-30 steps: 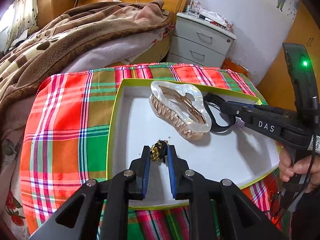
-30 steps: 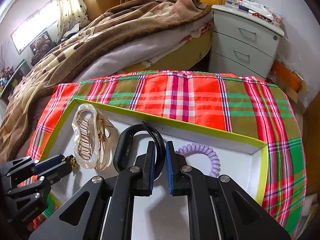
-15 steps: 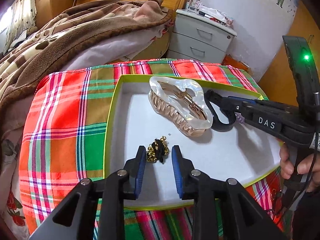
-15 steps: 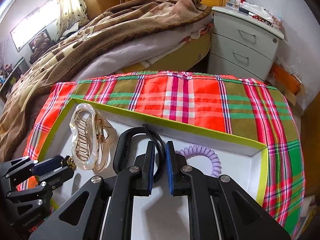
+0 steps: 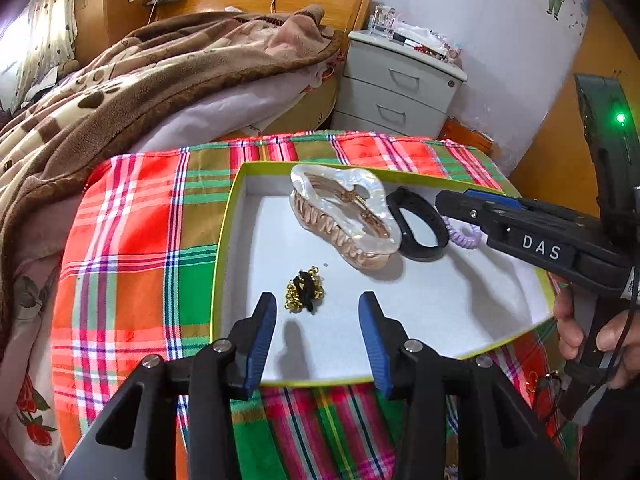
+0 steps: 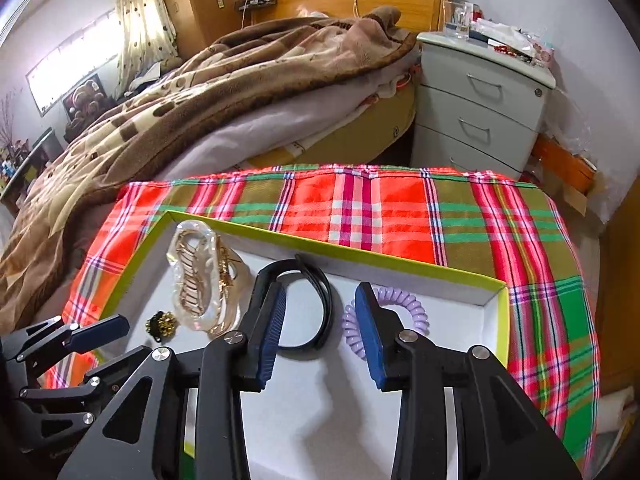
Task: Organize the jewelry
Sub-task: 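Open the left gripper dropping the brooch while the right releases the black band in the box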
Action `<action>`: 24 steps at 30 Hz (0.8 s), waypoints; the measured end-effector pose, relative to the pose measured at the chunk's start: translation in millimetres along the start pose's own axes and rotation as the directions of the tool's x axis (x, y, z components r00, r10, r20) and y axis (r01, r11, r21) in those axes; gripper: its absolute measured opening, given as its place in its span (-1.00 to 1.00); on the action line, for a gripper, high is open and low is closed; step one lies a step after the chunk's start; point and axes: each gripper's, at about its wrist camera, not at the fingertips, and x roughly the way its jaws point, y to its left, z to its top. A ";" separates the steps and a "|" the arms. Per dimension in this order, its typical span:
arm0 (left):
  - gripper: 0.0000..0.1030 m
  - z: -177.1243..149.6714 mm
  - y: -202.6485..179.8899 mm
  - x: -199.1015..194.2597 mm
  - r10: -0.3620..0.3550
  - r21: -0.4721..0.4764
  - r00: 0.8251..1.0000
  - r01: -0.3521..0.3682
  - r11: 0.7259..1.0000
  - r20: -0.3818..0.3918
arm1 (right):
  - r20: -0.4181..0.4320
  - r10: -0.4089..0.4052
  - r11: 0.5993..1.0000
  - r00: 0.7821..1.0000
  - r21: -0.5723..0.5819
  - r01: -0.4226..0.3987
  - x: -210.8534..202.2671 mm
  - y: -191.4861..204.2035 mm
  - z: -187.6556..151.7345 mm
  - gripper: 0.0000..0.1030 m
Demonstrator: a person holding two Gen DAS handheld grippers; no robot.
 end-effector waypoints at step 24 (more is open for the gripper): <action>-0.11 -55.6 -13.4 -68.6 -0.154 -0.027 0.987 0.155 0.987 0.055 | 0.160 -0.030 0.997 0.987 0.071 0.019 -106.7 -15.7 -75.6 -0.27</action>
